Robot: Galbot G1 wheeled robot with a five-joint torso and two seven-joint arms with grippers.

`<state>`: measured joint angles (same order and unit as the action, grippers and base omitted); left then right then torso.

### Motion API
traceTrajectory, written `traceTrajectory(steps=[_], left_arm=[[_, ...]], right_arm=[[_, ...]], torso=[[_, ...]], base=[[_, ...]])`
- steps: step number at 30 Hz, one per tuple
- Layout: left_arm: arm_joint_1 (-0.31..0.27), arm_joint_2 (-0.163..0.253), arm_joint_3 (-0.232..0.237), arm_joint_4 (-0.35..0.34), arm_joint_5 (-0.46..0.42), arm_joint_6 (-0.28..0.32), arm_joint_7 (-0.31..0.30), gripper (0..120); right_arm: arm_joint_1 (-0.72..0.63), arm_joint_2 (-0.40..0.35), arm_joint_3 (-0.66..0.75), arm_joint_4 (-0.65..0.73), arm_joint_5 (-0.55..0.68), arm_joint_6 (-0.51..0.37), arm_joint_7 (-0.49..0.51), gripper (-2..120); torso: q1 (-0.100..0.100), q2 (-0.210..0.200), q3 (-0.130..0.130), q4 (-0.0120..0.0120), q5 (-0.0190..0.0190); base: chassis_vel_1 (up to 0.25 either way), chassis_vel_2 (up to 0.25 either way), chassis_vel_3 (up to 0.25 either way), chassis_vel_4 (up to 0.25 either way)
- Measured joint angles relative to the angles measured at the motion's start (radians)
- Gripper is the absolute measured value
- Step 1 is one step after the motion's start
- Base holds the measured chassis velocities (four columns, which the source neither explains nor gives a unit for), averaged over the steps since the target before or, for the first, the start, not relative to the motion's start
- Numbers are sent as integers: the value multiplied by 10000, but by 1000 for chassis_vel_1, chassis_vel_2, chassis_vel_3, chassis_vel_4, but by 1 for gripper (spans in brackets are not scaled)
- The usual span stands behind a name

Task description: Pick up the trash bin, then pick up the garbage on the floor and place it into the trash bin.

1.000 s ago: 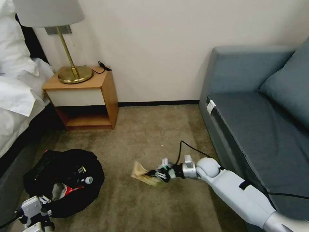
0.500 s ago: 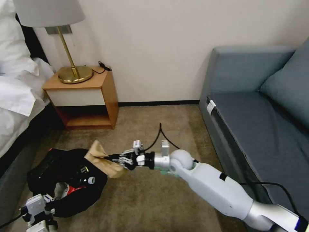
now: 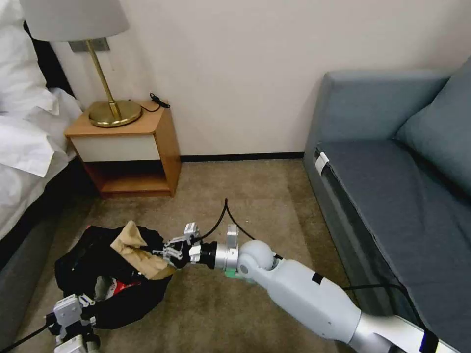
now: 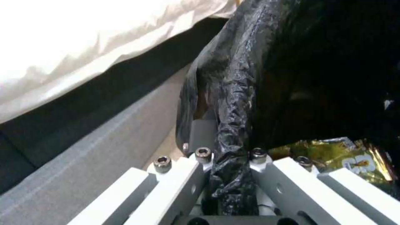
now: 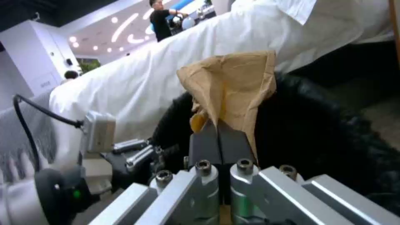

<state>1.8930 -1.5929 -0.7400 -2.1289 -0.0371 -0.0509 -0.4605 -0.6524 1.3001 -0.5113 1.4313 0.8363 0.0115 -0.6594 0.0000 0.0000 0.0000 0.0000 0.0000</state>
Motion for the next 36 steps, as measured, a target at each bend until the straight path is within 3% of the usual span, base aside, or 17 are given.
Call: traceTrajectory(steps=[12, 23, 26, 28, 30, 32, 35, 36], left_arm=[[148, -163, 367, -14, 319, -196, 71, 1], [80, -163, 380, 57, 288, -228, 101, 1], [60, -163, 376, 64, 261, -227, 108, 1], [53, -163, 375, 64, 252, -228, 110, 1], [21, -162, 360, 67, 213, -221, 117, 1], [14, -162, 356, 67, 202, -215, 118, 1], [-51, -155, 323, 94, 97, -158, 131, 1], [-51, -155, 323, 94, 97, -158, 131, 1]], right_arm=[[250, 363, -580, -545, -626, 212, 442, 0], [436, 789, -879, -1251, -1236, 598, 1073, 2], [465, 883, -916, -1407, -1382, 674, 1210, 17], [474, 908, -926, -1446, -1426, 696, 1245, 20], [511, 977, -935, -1544, -1558, 781, 1312, 33], [517, 987, -935, -1559, -1584, 796, 1319, 35], [527, 963, -927, -1440, -1801, 859, 1497, 56], [527, 963, -927, -1440, -1801, 859, 1497, 56]], torso=[[0, 0, 0, 0, 0], [0, 0, 0, 0, -1], [0, 0, 0, 0, -1], [0, 0, 0, 0, -1], [0, 0, 0, 1, -1], [0, 0, 0, 0, -1], [0, 0, 0, 0, -1], [0, 0, 0, 0, -1]], base=[[0, 0, 0, 0], [0, 0, 0, 0], [0, 0, 0, 0], [0, 0, 0, 0], [0, 0, 0, 0], [0, 0, 0, 0], [0, 0, 0, 0], [0, 0, 0, 0]])
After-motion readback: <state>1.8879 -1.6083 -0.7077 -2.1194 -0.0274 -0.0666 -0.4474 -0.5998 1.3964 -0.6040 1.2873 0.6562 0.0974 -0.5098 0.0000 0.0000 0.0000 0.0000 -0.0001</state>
